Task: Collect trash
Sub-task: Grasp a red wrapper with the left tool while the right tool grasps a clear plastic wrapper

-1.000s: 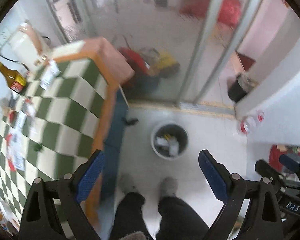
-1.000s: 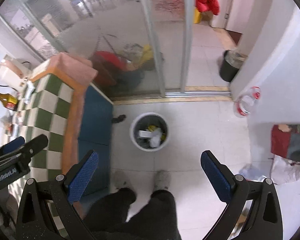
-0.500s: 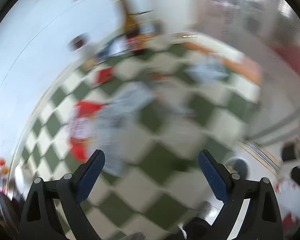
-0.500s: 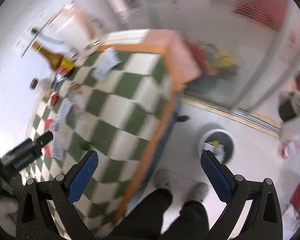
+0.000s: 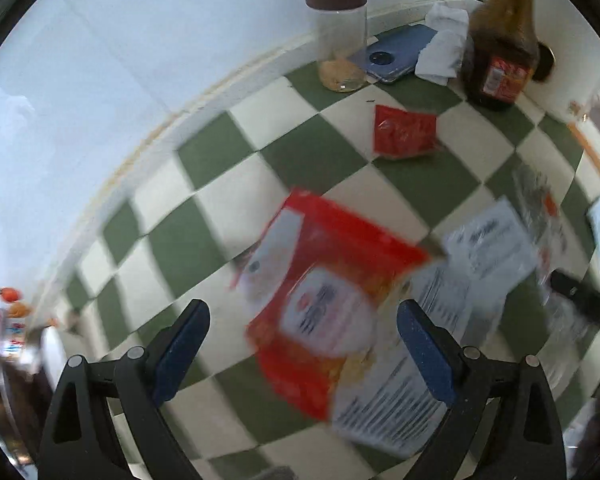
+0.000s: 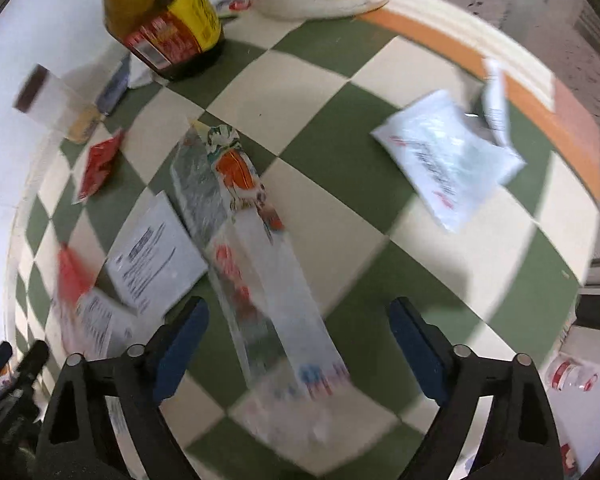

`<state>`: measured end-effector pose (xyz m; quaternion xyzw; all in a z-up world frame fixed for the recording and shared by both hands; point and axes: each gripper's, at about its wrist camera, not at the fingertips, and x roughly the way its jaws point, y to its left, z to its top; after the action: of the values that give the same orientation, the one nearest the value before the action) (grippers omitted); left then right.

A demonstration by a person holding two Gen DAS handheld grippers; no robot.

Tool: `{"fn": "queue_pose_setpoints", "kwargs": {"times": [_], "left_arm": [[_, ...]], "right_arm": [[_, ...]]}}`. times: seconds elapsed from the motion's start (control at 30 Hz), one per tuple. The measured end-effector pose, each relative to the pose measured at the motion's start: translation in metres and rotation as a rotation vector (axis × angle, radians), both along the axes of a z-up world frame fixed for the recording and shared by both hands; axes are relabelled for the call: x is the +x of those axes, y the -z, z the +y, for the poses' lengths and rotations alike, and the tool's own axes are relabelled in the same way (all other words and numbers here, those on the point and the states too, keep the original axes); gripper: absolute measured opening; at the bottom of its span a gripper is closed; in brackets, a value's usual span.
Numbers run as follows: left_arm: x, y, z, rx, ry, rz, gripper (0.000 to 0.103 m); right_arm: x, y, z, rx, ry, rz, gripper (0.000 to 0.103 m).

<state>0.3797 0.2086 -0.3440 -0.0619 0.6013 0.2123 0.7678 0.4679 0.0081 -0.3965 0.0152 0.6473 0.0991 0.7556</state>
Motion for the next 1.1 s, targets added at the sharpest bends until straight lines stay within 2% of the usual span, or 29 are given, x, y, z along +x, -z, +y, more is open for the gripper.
{"fn": "queue_pose_setpoints", "kwargs": {"times": [0.07,0.1,0.17,0.2,0.23,0.27,0.53,0.57,0.6,0.67,0.73,0.83,0.9,1.1], "left_arm": [[0.02,0.003,0.011,-0.111,-0.028,-0.02,0.096],[0.027,0.003,0.015,-0.144,-0.035,-0.034,0.095],[0.048,0.002,0.019,-0.168,-0.032,-0.063,0.095],[0.057,0.003,0.02,-0.169,-0.026,-0.072,0.095],[0.07,0.005,0.02,-0.168,-0.013,-0.075,0.095],[0.079,0.007,0.021,-0.173,-0.004,-0.073,0.095],[0.143,0.044,0.023,-0.188,0.056,-0.024,0.093],[0.149,0.05,0.022,-0.191,0.066,-0.016,0.088],[0.152,0.054,0.021,-0.193,0.076,-0.007,0.073],[0.154,0.054,0.016,-0.166,0.115,-0.018,0.062],[0.153,0.05,0.009,-0.165,0.162,-0.033,0.023],[0.148,0.047,0.002,-0.141,0.191,-0.024,0.013],[0.143,0.043,0.001,-0.133,0.19,-0.033,0.011],[0.099,0.001,-0.01,-0.058,0.202,-0.108,0.009]], "right_arm": [[0.002,0.0,0.009,-0.001,-0.034,-0.012,0.089],[0.003,-0.001,0.012,-0.012,-0.054,-0.032,0.081],[0.008,-0.002,0.021,-0.075,-0.089,-0.074,0.058],[0.009,-0.003,0.022,-0.106,-0.101,-0.094,0.034],[0.012,-0.003,0.02,-0.122,-0.103,-0.107,0.019],[0.016,-0.002,0.017,-0.112,-0.092,-0.103,0.0],[0.054,-0.001,-0.024,-0.036,0.079,-0.091,0.0],[0.056,-0.001,-0.024,-0.035,0.084,-0.093,0.0],[0.058,-0.001,-0.025,-0.036,0.086,-0.093,0.0],[0.061,-0.001,-0.026,-0.033,0.088,-0.092,0.0],[0.066,-0.002,-0.025,-0.031,0.089,-0.094,0.0],[0.064,-0.006,-0.03,-0.016,0.093,-0.1,0.0],[0.072,-0.011,-0.03,-0.005,0.097,-0.116,0.0],[0.063,-0.044,-0.038,0.062,0.123,-0.166,0.0]]}}
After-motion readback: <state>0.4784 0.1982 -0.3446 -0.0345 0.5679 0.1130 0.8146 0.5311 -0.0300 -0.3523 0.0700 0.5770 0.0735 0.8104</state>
